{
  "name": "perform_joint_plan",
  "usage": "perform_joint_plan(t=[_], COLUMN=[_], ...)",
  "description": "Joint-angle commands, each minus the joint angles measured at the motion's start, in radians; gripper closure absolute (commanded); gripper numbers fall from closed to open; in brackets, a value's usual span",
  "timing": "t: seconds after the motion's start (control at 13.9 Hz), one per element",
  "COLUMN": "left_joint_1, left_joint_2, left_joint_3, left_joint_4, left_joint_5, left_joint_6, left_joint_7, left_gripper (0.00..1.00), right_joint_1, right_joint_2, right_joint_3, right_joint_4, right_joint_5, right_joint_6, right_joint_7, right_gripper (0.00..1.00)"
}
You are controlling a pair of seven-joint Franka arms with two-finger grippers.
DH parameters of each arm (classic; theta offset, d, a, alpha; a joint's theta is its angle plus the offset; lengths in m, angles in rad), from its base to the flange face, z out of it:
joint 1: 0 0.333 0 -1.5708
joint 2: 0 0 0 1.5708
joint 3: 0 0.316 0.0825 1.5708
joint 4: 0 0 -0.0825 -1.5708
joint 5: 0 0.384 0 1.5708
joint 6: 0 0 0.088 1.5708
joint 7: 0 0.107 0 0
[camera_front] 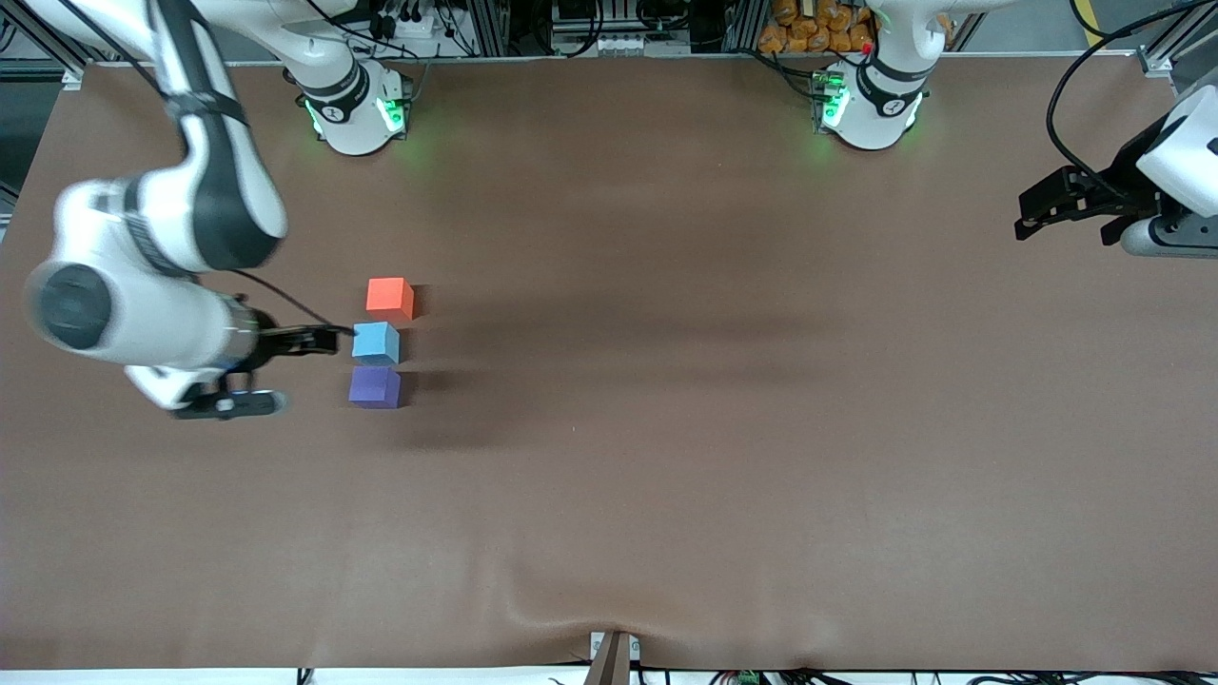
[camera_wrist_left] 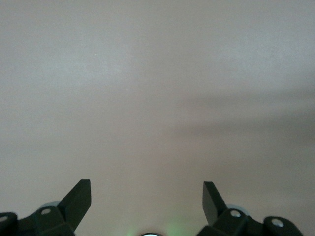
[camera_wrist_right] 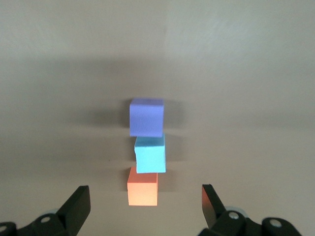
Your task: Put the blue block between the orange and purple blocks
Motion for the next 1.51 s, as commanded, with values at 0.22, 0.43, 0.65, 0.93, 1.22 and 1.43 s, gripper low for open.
perform_joint_plan(t=[0.22, 0.43, 0.65, 0.93, 1.22, 1.43], left_joint_1=[0.007, 0.008, 0.008, 0.01, 0.008, 0.008], left_joint_2=[-0.003, -0.005, -0.005, -0.005, -0.005, -0.005], left_joint_3=[-0.005, -0.005, -0.005, -0.005, -0.005, -0.005], left_joint_4=[0.002, 0.001, -0.001, -0.001, -0.001, -0.001], left_joint_5=[-0.009, -0.009, -0.009, -0.009, -0.009, -0.009], left_joint_6=[0.004, 0.002, 0.002, 0.002, 0.002, 0.002], left_joint_7=[0.005, 0.005, 0.005, 0.006, 0.005, 0.005], left_gripper=[0.0, 0.0, 0.0, 0.0, 0.0, 0.0], right_joint_1=[-0.103, -0.184, -0.169, -0.162, -0.152, -0.137], right_joint_2=[0.024, -0.034, -0.149, -0.238, -0.371, -0.377], right_joint_3=[0.009, 0.01, 0.019, 0.022, 0.027, 0.029], right_joint_4=[0.352, 0.393, 0.348, 0.24, 0.024, 0.013], right_joint_5=[-0.004, -0.002, -0.088, -0.076, -0.067, -0.061], right_joint_6=[-0.264, -0.403, -0.403, -0.392, -0.259, -0.254], right_joint_7=[-0.018, -0.117, -0.161, -0.059, -0.056, -0.052], right_gripper=[0.0, 0.0, 0.0, 0.0, 0.0, 0.0])
